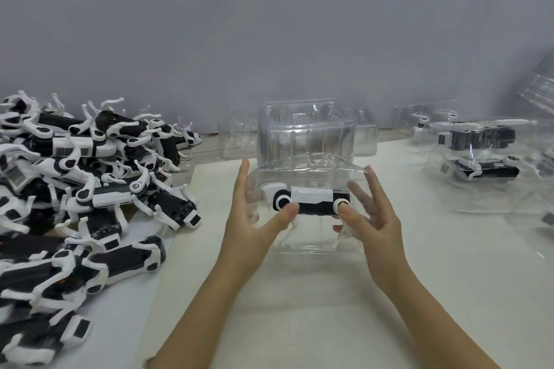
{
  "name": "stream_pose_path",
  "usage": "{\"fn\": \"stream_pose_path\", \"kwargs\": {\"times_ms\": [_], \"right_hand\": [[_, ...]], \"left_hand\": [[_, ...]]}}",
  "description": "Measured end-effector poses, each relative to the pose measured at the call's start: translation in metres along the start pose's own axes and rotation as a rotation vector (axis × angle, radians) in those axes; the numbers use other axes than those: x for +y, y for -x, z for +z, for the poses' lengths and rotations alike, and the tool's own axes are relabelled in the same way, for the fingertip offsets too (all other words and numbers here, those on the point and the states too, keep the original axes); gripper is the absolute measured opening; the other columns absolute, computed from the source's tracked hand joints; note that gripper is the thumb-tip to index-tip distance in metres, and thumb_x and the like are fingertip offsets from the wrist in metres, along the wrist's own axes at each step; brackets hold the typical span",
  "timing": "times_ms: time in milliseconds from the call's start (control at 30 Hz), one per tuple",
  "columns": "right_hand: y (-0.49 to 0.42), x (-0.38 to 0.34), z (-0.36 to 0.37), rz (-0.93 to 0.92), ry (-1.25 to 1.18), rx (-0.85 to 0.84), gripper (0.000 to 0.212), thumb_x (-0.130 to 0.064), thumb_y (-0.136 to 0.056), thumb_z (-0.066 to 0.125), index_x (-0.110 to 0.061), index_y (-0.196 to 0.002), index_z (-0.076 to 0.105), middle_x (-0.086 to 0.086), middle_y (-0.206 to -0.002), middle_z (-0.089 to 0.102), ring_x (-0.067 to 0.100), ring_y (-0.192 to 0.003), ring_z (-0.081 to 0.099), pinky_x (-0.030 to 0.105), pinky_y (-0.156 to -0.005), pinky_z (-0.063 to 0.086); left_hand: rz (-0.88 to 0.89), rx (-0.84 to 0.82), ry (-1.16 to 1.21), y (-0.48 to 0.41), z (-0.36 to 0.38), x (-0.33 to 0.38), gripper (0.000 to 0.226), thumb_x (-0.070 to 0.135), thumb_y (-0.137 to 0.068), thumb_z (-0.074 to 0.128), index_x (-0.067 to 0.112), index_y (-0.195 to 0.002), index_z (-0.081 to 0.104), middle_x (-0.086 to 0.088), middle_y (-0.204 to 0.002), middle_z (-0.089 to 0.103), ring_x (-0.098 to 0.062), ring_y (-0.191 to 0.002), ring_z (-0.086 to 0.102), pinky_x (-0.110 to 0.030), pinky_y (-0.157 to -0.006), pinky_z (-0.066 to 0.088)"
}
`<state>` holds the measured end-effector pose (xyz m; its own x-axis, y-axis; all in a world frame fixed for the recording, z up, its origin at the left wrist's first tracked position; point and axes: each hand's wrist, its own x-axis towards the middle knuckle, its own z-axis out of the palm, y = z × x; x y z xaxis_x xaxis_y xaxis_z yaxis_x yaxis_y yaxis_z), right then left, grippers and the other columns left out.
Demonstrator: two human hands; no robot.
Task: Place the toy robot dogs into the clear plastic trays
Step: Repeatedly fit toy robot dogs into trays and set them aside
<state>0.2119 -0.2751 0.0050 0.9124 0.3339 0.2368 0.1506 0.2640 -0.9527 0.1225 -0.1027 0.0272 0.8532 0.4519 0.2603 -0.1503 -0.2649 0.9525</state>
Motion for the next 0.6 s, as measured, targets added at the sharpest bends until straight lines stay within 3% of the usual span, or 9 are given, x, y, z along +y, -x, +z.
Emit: {"fn": "stream_pose_path", "kwargs": {"times_ms": [67,133,233,333,433,533,600], "right_hand": [[0.000,0.001,-0.002,-0.007,-0.007,-0.011,0.074,-0.039,-0.068,0.077,-0.062,-0.130,0.043,-0.014,-0.132,0.058,-0.006,-0.105,0.063,0.025,-0.074,0.059],[-0.001,0.001,-0.003,0.004,0.004,-0.008,0.072,-0.037,-0.070,0.076,-0.063,-0.128,0.044,-0.013,-0.133,0.059,0.000,-0.105,0.065,0.030,-0.076,0.060],[-0.002,0.003,-0.003,0.031,0.052,-0.003,0.073,-0.034,-0.073,0.078,-0.059,-0.131,0.042,-0.011,-0.130,0.061,0.009,-0.102,0.068,0.027,-0.071,0.058],[-0.003,0.004,-0.003,0.059,0.057,0.007,0.078,-0.035,-0.070,0.078,-0.049,-0.137,0.040,-0.006,-0.130,0.062,0.004,-0.103,0.067,0.021,-0.068,0.056],[-0.004,0.002,-0.005,0.112,0.075,-0.010,0.079,-0.041,-0.067,0.079,-0.053,-0.134,0.041,-0.009,-0.130,0.062,0.009,-0.116,0.062,0.028,-0.075,0.059],[-0.008,-0.006,-0.006,0.207,0.122,-0.050,0.059,-0.041,-0.070,0.078,-0.067,-0.111,0.045,-0.020,-0.123,0.061,-0.002,-0.113,0.060,0.033,-0.089,0.056],[-0.011,-0.009,-0.010,0.281,0.126,-0.067,0.050,-0.038,-0.072,0.071,-0.069,-0.105,0.051,-0.025,-0.122,0.057,-0.018,-0.098,0.058,0.028,-0.085,0.054]], "left_hand": [[0.021,0.051,0.011,0.004,0.008,0.001,0.085,0.067,-0.067,0.072,0.074,-0.133,0.018,0.044,-0.131,0.030,0.022,-0.121,0.035,-0.024,-0.106,0.034],[0.017,0.081,0.014,0.006,0.009,0.000,0.080,0.062,-0.072,0.073,0.073,-0.132,0.021,0.031,-0.142,0.034,0.020,-0.121,0.036,-0.025,-0.106,0.035],[-0.033,0.090,0.010,0.005,0.009,-0.003,0.073,0.050,-0.072,0.070,0.070,-0.129,0.028,0.013,-0.152,0.035,0.014,-0.122,0.041,-0.010,-0.094,0.034],[-0.078,0.090,0.017,0.004,0.011,-0.008,0.070,0.046,-0.072,0.071,0.068,-0.126,0.031,0.013,-0.150,0.040,0.025,-0.116,0.039,-0.006,-0.087,0.032],[-0.107,0.085,0.057,0.006,0.012,-0.009,0.077,0.046,-0.074,0.071,0.059,-0.136,0.028,0.014,-0.153,0.035,0.032,-0.112,0.036,-0.009,-0.092,0.031],[-0.197,0.042,0.020,0.006,0.011,-0.010,0.096,0.056,-0.073,0.067,0.046,-0.151,0.012,0.017,-0.158,0.020,0.012,-0.131,0.025,-0.020,-0.104,0.023],[-0.323,0.002,0.053,0.003,0.008,-0.009,0.102,0.059,-0.076,0.071,0.044,-0.153,0.004,0.018,-0.158,0.016,0.001,-0.138,0.020,-0.026,-0.101,0.021]]}}
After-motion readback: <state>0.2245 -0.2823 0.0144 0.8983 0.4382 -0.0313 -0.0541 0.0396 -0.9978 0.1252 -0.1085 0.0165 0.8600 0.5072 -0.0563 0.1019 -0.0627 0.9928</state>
